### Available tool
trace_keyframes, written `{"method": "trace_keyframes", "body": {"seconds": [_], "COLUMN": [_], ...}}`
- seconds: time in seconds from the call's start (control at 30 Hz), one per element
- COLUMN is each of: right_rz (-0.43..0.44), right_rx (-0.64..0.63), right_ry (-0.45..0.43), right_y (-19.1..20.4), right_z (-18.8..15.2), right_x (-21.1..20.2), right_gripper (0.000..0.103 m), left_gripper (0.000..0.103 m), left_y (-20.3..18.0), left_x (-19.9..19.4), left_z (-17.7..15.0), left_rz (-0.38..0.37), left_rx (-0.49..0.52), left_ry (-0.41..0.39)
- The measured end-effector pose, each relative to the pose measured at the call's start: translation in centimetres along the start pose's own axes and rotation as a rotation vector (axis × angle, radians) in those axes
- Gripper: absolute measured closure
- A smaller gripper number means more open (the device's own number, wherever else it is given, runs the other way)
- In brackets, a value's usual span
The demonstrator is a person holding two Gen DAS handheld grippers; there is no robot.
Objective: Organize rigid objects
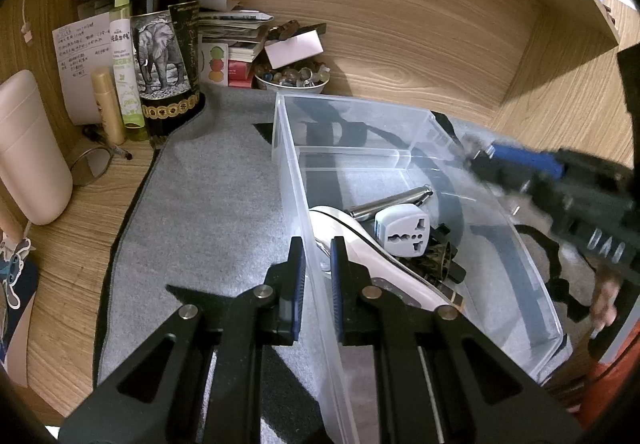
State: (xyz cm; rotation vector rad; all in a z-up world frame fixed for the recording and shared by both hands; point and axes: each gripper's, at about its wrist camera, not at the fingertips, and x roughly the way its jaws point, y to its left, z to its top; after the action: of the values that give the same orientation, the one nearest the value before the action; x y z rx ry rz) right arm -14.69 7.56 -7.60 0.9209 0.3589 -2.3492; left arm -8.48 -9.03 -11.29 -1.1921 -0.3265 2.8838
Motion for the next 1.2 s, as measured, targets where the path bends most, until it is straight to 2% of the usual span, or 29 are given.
{"method": "trace_keyframes", "body": {"seconds": [0.27,0.4,0.47,0.63,0.73,0.87,0.97,1.07,1.13,1.2], "right_rz": [0.068,0.087,0.084,0.040,0.015,0.012,-0.024,-0.052,-0.071,-0.089], "right_rx": [-0.028,0.001,0.026,0.067,0.101,0.137,0.143,0.148,0.144,0.150], "right_ry": [0.121,0.136,0.121,0.058,0.010,-0.070,-0.130,-0.171,-0.198,-0.223], "right_y": [1.6,1.3,0.9,0.1,-0.2,-0.2,0.0,0.1,0.3,0.5], "right_z": [-1.1,-1.2,-1.2,-1.1,-1.3,-1.9,-2.4,-2.9,-3.3,-3.6], "right_x": [2.6,2.6,2.1,0.2,-1.5,-4.3,-6.6,-8.3,-9.5,-10.6], "right_gripper": [0.079,0.077,0.067,0.061,0.049,0.034,0.025,0.020,0.018,0.014], "left_gripper": [0.093,0.092,0.092,0.092,0.092,0.091,0.076,0.058,0.040,0.029], "left_y": [0.1,0.0,0.0,0.0,-0.2,-0.9,-1.4,-2.3,-3.2,-4.0], "left_x": [0.1,0.0,0.0,0.1,-0.1,-1.6,-3.6,-6.1,-8.0,-9.7], "left_z": [0.0,0.0,0.0,0.0,0.0,0.0,0.0,0.0,-0.1,-0.3], "left_rz": [-0.001,-0.004,-0.001,0.009,0.018,0.036,0.035,0.034,0.033,0.032], "left_rx": [-0.001,-0.004,0.000,0.011,0.023,0.038,0.045,0.069,0.089,0.105], "left_ry": [0.001,0.003,0.003,0.014,0.025,0.003,-0.045,-0.120,-0.185,-0.247]}}
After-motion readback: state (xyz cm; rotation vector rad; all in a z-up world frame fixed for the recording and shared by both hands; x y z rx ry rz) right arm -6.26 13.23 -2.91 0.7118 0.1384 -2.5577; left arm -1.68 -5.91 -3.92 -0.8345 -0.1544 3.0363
